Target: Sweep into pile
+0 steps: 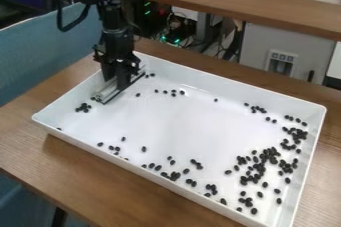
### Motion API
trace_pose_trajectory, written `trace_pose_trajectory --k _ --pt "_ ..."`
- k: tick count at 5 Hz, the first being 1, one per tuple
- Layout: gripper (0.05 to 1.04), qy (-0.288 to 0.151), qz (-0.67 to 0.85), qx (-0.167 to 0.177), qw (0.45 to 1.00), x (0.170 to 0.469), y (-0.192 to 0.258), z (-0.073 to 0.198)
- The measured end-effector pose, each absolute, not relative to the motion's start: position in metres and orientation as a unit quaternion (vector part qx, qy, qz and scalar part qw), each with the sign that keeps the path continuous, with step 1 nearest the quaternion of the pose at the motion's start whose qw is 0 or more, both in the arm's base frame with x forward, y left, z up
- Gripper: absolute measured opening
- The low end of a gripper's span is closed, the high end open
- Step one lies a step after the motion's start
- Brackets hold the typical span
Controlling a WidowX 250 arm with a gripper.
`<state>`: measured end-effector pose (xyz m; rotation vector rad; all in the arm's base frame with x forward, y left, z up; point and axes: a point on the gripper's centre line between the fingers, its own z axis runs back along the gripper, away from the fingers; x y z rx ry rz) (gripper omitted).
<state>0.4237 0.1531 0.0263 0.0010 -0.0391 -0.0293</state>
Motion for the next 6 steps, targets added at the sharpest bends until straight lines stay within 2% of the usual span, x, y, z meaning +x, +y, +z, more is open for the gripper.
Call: trace_pose_trajectory --k 2,4,6 --pt "0.373 0.0 -0.108 -0.023 0.994 0.435 0.096 0.025" --pt "0.374 -0.005 -0.208 -0.061 0.976 0.439 0.003 0.022" --pt "0.373 0.001 -0.31 -0.075 0.948 0.426 -0.096 0.024"
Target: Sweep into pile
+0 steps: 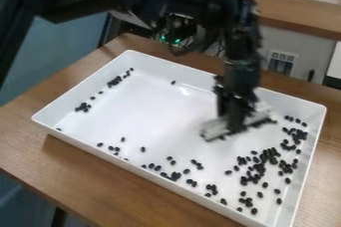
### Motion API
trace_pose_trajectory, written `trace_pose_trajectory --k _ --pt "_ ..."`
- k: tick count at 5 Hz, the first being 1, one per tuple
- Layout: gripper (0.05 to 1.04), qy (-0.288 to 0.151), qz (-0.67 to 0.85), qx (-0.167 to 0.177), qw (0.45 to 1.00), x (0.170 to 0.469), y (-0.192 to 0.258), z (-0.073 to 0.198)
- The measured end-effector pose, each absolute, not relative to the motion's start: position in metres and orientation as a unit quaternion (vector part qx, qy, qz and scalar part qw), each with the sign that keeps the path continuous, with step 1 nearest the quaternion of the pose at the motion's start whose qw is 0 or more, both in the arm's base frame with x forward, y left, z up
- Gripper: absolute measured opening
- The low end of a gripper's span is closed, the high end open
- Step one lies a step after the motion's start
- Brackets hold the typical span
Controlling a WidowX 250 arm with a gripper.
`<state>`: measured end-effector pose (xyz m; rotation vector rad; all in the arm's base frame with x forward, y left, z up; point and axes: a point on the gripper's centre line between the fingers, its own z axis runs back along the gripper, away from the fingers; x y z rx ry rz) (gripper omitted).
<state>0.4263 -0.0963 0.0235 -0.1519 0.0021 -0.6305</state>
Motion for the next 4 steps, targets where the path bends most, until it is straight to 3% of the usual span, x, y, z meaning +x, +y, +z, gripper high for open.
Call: trace_pose_trajectory --k 1,2,4 --pt "0.373 0.007 -0.347 -0.076 0.935 0.415 -0.133 0.024" --pt "0.373 0.013 -0.347 -0.062 0.936 0.403 -0.126 0.027" --pt "0.373 -0.022 -0.235 -0.015 0.972 0.402 -0.024 0.065"
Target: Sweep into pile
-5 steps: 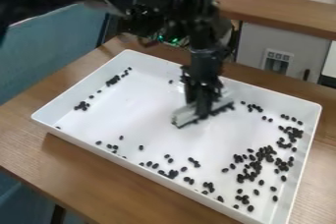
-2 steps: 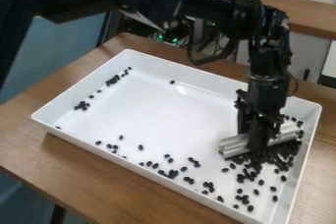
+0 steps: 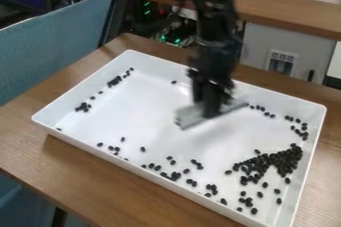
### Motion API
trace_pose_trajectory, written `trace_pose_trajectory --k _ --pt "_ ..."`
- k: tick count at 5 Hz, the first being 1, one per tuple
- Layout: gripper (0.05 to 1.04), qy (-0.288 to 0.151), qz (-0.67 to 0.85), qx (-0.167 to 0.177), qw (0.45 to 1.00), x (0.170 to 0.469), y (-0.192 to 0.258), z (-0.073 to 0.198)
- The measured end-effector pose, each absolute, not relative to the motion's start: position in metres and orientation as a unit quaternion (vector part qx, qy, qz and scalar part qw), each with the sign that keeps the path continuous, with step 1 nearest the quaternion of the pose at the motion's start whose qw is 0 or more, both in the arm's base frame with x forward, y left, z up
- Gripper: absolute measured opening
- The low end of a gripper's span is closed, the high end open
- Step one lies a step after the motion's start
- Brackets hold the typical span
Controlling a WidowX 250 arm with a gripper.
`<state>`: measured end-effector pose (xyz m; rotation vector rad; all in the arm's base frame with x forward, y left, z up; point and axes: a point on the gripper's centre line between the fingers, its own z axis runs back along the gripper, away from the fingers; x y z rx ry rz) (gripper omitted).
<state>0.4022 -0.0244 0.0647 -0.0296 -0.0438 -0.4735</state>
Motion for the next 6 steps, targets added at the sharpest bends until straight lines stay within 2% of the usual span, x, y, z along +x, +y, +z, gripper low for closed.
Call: trace_pose_trajectory --k 1,3,5,6 --pt "0.374 -0.035 -0.182 0.014 0.982 0.389 0.018 0.078" --pt "0.373 -0.045 -0.109 0.043 0.992 0.342 0.117 0.063" --pt "0.373 -0.037 -0.078 0.042 0.995 0.33 0.175 0.049" --pt "0.373 -0.034 -0.07 0.028 0.997 0.33 0.177 0.04"
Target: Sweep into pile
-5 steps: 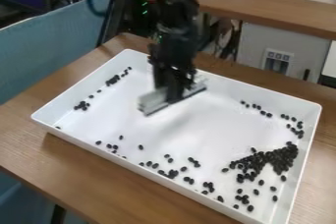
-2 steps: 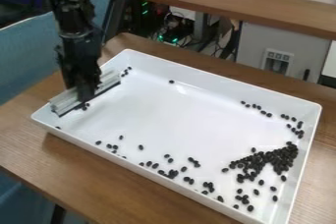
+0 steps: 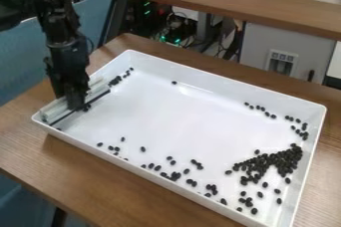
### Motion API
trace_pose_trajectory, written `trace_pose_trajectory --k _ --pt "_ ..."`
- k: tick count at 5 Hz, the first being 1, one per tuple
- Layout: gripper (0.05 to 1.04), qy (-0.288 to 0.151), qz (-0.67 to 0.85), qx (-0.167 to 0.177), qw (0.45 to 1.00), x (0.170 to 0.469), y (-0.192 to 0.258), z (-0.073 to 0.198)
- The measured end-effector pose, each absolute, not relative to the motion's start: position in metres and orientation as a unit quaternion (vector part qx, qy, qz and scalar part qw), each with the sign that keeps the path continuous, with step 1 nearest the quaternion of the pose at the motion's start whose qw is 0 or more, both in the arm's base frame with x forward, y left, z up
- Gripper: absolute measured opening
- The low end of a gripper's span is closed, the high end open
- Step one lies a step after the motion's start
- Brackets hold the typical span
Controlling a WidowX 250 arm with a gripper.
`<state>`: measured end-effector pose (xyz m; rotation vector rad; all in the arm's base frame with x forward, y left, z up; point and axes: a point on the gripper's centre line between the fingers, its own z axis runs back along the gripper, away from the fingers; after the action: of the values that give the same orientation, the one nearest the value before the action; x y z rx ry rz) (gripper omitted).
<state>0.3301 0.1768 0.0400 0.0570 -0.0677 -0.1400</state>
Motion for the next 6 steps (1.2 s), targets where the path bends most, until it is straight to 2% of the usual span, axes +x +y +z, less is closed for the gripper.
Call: trace_pose_trajectory --k 3,5,6 --pt "0.374 -0.023 -0.076 0.007 0.997 0.323 0.15 0.023" --pt "0.373 -0.036 -0.11 -0.039 0.993 0.335 0.081 0.021" --pt "0.373 -0.045 -0.152 -0.055 0.986 0.339 0.027 0.022"
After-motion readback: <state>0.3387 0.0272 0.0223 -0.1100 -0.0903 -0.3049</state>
